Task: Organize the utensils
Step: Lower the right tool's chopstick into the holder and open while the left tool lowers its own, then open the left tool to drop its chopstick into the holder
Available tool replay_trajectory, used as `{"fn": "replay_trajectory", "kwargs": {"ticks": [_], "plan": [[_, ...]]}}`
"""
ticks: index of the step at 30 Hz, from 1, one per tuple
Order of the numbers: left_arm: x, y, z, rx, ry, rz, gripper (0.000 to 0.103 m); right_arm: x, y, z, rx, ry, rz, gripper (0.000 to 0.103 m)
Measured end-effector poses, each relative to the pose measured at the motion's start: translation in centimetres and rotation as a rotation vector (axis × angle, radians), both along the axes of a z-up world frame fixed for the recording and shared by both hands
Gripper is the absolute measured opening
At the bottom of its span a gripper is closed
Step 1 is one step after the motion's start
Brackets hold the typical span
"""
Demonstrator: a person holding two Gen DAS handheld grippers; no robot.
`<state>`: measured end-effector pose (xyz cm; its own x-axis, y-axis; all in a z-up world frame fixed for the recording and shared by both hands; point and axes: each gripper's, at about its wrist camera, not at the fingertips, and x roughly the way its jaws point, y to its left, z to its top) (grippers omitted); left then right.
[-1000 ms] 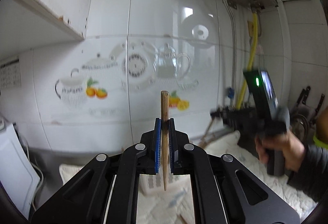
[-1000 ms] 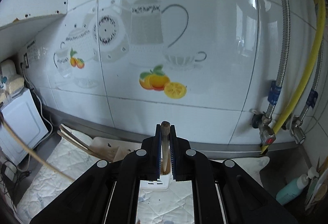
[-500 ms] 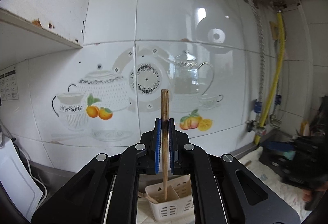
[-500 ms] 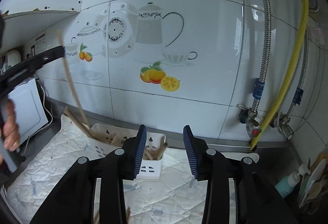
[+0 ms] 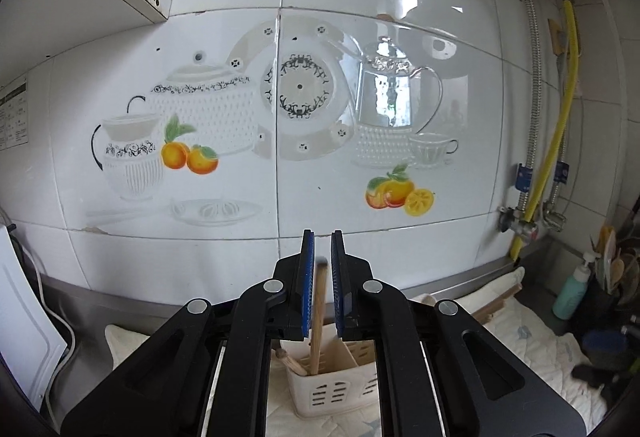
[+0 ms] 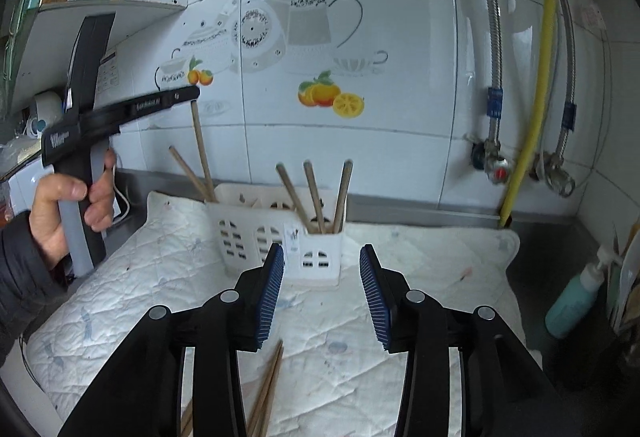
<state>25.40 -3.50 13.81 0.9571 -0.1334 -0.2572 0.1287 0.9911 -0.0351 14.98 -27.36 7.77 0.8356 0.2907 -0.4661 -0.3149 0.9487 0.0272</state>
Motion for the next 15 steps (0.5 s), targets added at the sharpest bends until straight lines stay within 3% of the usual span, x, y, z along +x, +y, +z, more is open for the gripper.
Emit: {"fn": "replay_trajectory", "kwargs": {"ticks": [7,9,15], "plan": [[-3.9,-0.2,0.9,0.003,-0.037,-0.019,0.025,-3.8,0.3,-3.1,0.020,0.067,0.002,0.039],[-5.6,-0.1,0.8,0.008,-0.037,-0.017,0.034,-4.8,0.2,-4.0,0.029,0.091,0.002,0.039],[-10.4,0.2,-1.8,0.016,0.039,-0.014,0.040,-8.3,-0.2,-7.3,0.062,0.172,-0.013,0.036]]}}
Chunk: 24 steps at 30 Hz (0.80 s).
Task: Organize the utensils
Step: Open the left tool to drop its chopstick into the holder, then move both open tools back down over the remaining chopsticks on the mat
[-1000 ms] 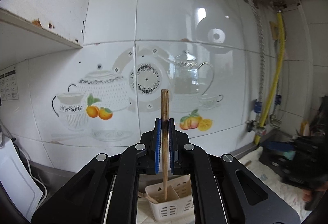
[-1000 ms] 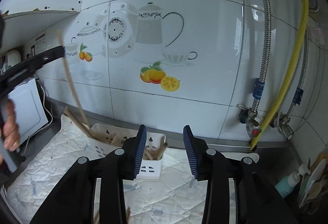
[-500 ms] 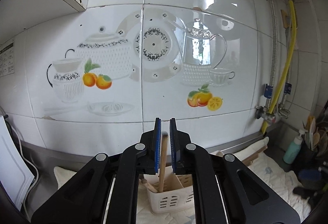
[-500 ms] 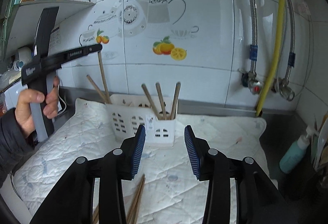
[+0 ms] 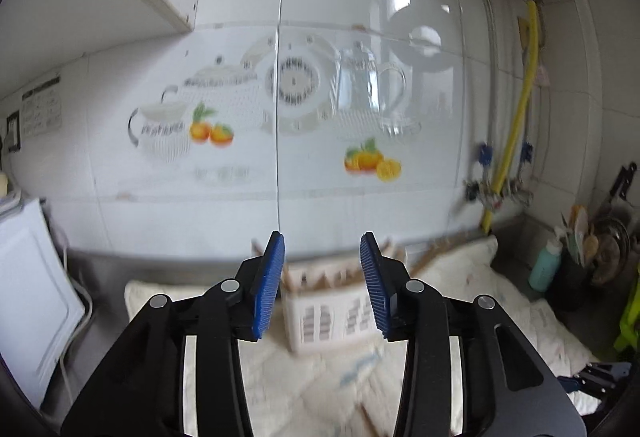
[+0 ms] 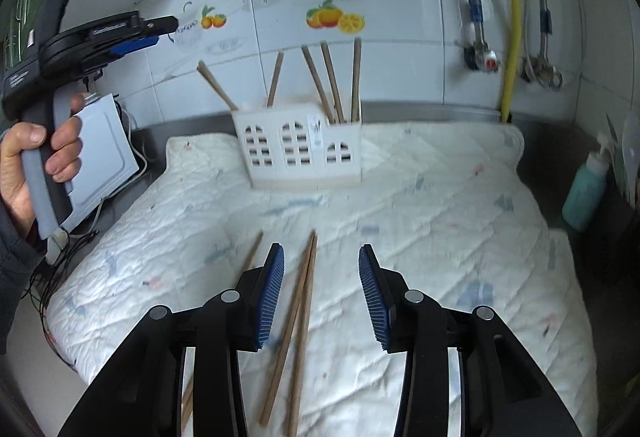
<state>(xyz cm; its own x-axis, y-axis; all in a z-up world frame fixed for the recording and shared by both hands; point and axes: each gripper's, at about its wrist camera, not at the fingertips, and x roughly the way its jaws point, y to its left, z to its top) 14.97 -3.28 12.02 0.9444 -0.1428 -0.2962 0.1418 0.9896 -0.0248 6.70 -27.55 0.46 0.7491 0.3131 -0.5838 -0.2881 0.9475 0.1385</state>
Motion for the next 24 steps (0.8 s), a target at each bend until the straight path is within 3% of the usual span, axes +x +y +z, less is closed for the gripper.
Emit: {"fn": "replay_trajectory", "kwargs": {"ticks": [5,8,19,24], "plan": [[-3.6,0.4,-3.5,0.001,0.081,0.013,0.040,-2.5,-0.3,-2.7,0.029,0.064,-0.011,0.025],[-6.0,0.8,-5.9,-0.008,0.116,0.019,0.048,-4.0,0.0,-4.0,0.039,0.089,-0.012,0.023],[-11.7,0.9,-13.4,0.000,0.271,0.001,0.048,-7.7,1.3,-6.4,0.068,0.133,0.012,0.021],[-13.3,1.2,-16.3,-0.051,0.359,-0.057,0.048,-8.7,1.7,-6.8,0.083,0.147,0.013,0.021]]}}
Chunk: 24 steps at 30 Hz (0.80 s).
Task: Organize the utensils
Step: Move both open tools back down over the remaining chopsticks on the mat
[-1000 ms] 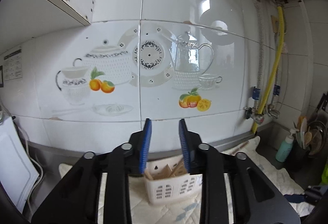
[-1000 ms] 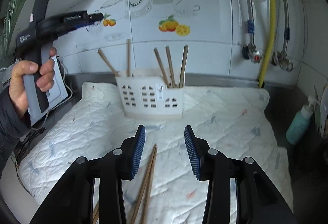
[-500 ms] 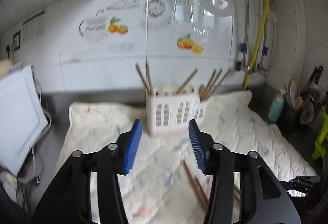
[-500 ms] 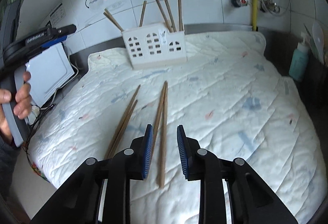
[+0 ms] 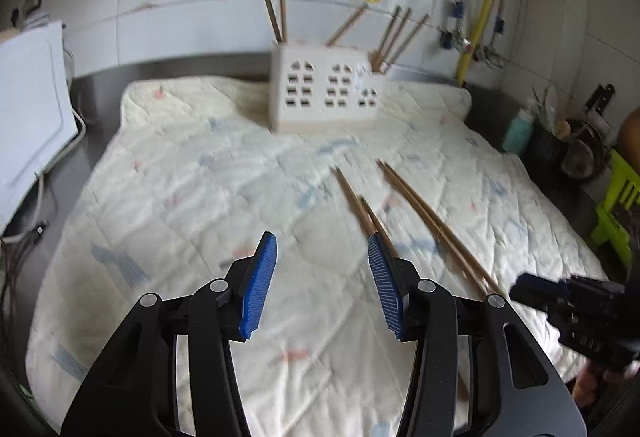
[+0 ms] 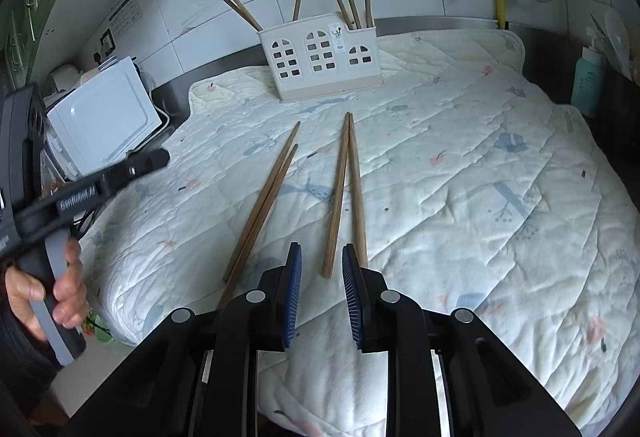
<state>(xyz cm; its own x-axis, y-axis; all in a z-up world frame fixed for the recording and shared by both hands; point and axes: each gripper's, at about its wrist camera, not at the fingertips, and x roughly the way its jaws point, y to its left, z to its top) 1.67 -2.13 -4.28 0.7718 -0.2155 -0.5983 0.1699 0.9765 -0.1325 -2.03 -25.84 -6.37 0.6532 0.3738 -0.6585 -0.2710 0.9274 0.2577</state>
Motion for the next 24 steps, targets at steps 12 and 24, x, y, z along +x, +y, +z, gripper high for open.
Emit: {"fn": "replay_trajectory", "kwargs": {"ticks": [12,24], "plan": [[-3.0,-3.3,-3.6,-0.002,0.087,-0.131,0.048,-1.1,-0.8,-0.1,-0.003,0.000,-0.030,0.021],[-4.2,-6.3,-5.4,0.114,0.092,-0.205,0.048,-1.4,-2.4,0.1,0.035,0.001,-0.059,0.026]]}}
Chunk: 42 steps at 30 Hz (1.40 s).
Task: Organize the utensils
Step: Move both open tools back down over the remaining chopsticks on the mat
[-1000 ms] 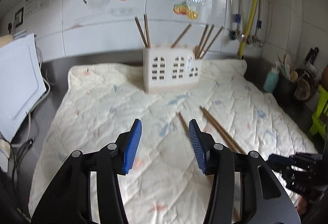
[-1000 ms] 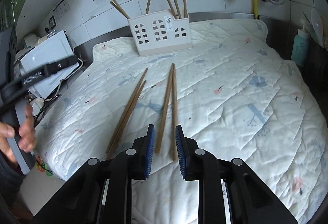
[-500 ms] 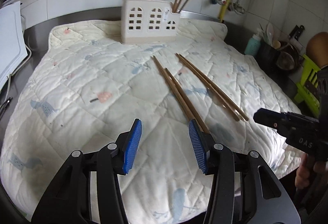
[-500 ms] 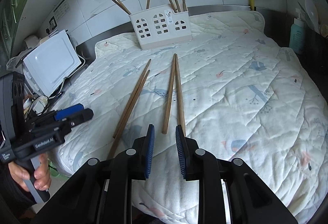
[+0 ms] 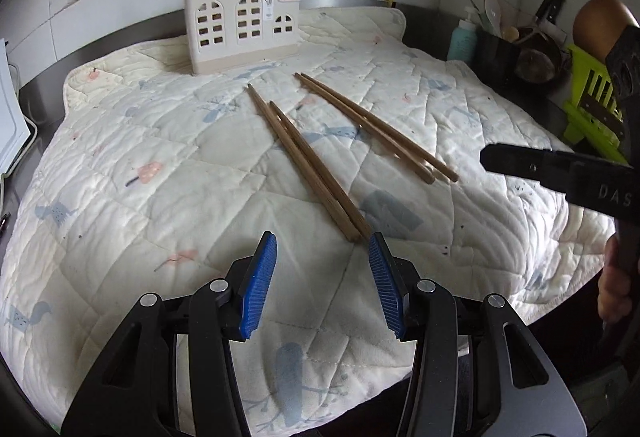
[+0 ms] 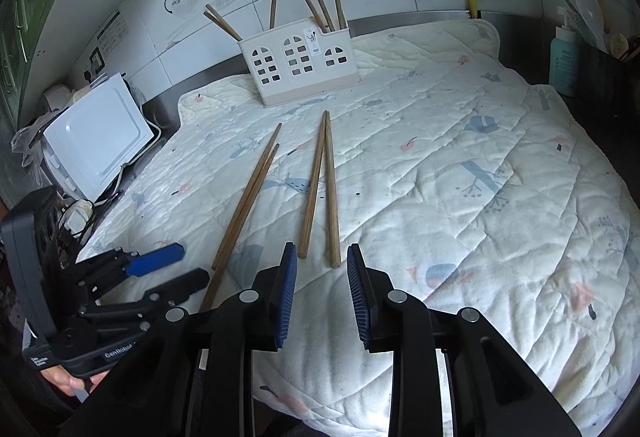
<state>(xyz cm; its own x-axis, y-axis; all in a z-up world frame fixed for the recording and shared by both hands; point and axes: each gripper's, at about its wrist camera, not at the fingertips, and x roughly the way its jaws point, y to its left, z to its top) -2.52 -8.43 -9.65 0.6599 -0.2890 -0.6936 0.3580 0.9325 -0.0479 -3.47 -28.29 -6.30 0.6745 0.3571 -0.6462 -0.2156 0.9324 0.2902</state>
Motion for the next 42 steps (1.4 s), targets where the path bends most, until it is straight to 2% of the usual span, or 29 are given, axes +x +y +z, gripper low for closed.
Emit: {"fn": "replay_trajectory", "kwargs": {"ticks": [5,13,16,20,24,27,30,32,36,40,42], "plan": [[0.2,-0.3,-0.5,0.045,-0.011,0.017,0.048,0.0,0.0,0.1,0.002,-0.005,-0.001,0.027],[0.5,-0.9,-0.7,0.045,-0.023,0.027,0.048,0.2,-0.2,0.0,0.003,-0.005,-0.005,0.029],[1.0,-0.9,-0.7,0.022,-0.013,0.050,0.048,0.2,-0.2,0.0,0.004,-0.006,-0.005,0.029],[1.8,-0.3,-0.5,-0.057,0.014,0.098,0.047,0.2,-0.2,0.0,0.003,-0.006,-0.006,0.029],[2.4,-0.8,-0.5,-0.077,0.013,0.120,0.033,0.5,-0.3,0.0,0.008,-0.006,-0.007,0.029],[2.9,-1.0,-0.7,-0.078,0.019,0.150,0.027,0.6,-0.3,0.0,0.008,-0.007,-0.004,0.029],[3.6,-0.9,-0.7,-0.083,0.025,0.182,0.027,0.8,-0.4,-0.1,0.010,-0.007,-0.002,0.029],[4.0,-1.0,-0.7,-0.076,0.025,0.193,0.026,0.9,-0.4,-0.1,0.012,-0.006,-0.002,0.029],[4.4,-1.1,-0.7,-0.025,0.009,0.190,0.011,1.0,-0.1,-0.3,0.007,-0.003,-0.002,0.029],[4.5,0.3,-0.7,-0.014,0.009,0.198,0.010,1.0,0.2,-0.3,-0.030,-0.015,-0.002,0.029],[4.5,0.8,-0.7,-0.024,0.015,0.193,0.008,1.2,0.4,-0.5,-0.040,-0.013,0.003,0.024]]}}
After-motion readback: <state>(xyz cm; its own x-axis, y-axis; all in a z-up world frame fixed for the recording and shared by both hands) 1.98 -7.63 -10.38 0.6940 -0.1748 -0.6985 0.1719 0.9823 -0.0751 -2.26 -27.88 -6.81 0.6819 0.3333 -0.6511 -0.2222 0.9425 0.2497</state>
